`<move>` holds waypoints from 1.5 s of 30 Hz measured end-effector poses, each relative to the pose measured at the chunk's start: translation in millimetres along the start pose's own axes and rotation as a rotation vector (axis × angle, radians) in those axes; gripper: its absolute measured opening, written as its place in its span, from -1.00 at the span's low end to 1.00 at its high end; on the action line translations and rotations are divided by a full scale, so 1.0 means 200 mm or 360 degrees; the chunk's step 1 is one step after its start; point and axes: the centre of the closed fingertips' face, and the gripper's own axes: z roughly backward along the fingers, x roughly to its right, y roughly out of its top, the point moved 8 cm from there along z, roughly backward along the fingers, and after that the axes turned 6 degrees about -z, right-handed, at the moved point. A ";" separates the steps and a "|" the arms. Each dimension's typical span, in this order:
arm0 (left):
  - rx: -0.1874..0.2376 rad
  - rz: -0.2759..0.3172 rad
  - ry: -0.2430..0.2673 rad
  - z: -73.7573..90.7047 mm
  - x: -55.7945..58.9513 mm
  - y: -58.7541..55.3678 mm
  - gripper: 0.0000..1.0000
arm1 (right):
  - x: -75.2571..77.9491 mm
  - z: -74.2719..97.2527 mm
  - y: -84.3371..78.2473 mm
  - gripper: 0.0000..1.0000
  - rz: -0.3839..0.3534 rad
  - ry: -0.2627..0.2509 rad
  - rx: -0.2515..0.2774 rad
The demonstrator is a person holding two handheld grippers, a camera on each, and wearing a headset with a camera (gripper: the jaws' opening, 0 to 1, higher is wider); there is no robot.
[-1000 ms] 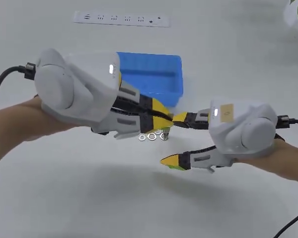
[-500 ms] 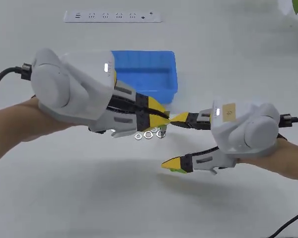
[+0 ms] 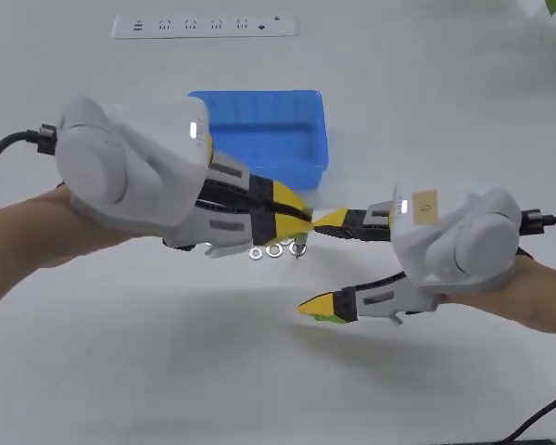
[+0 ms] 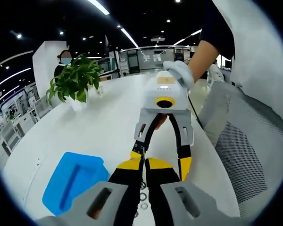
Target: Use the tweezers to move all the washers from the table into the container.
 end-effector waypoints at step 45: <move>-0.0072 0.0067 -0.0131 0.00 0.00 -0.02 -0.84 | 0.08 -0.06 0.09 -0.83 0.0129 0.0030 0.0008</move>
